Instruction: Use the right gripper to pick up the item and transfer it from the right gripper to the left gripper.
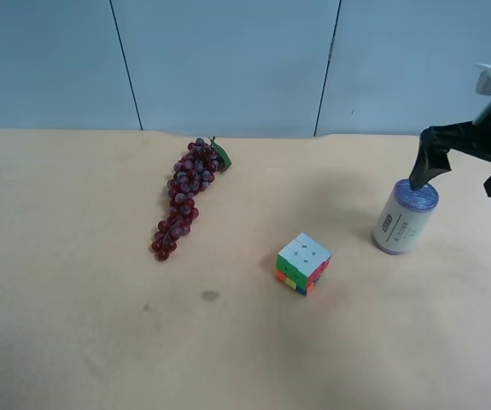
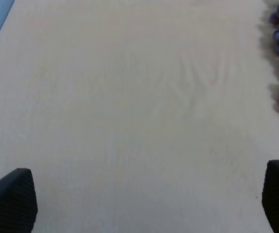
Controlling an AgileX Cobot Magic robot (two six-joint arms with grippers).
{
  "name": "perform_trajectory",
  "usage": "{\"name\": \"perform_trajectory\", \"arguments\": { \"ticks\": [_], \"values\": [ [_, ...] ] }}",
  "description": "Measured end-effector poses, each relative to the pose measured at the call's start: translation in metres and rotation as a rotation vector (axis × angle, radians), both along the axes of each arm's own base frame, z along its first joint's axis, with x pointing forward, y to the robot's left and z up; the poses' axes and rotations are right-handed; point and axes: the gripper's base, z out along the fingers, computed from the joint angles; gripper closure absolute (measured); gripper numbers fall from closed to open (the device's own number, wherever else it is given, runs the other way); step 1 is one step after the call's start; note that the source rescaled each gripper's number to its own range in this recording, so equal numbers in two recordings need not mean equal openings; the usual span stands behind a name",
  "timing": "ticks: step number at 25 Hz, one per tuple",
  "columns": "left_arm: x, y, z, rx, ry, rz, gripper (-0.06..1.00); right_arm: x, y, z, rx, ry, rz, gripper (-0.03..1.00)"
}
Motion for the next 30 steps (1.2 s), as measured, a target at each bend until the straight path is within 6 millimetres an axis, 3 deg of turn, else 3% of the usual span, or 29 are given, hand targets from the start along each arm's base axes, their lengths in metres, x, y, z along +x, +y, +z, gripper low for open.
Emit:
{"name": "perform_trajectory", "arguments": {
  "ticks": [15,30],
  "values": [
    [0.000,0.000,0.000,0.000,0.000,0.000,0.12,0.020,0.011,-0.027,-0.004,-0.005,0.053,-0.03],
    [0.000,0.000,0.000,0.000,0.000,0.000,0.12,0.031,0.009,-0.057,-0.040,0.057,0.062,-0.03]
  ]
}}
